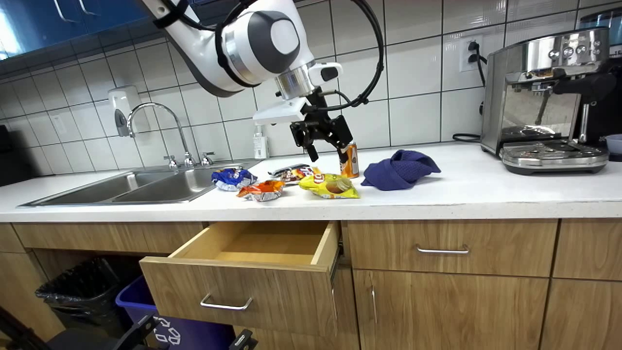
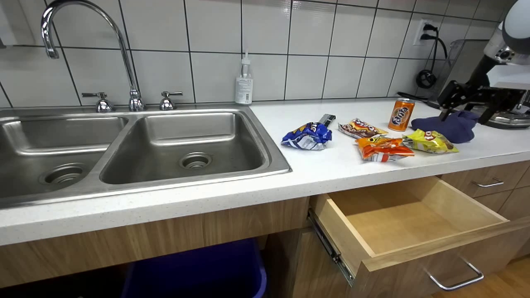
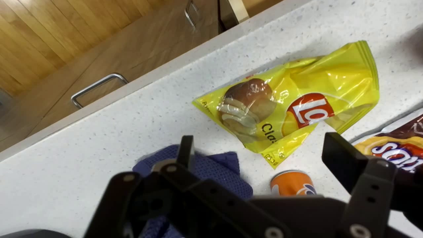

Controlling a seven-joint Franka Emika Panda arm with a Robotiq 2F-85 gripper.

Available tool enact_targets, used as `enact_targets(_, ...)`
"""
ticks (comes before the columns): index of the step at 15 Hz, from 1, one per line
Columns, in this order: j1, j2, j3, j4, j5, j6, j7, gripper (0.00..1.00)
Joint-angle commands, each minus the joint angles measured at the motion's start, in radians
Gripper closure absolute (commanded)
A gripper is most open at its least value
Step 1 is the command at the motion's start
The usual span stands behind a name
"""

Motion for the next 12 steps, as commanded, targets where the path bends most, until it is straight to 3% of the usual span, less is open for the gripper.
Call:
enact_targets(1, 0.001, 0.068, -0.008, 0.082, -0.001, -0.001, 0.0, 0.0)
enact_targets(12, 0.006, 0.05, -0.01, 0.047, 0.007, 0.001, -0.006, 0.0)
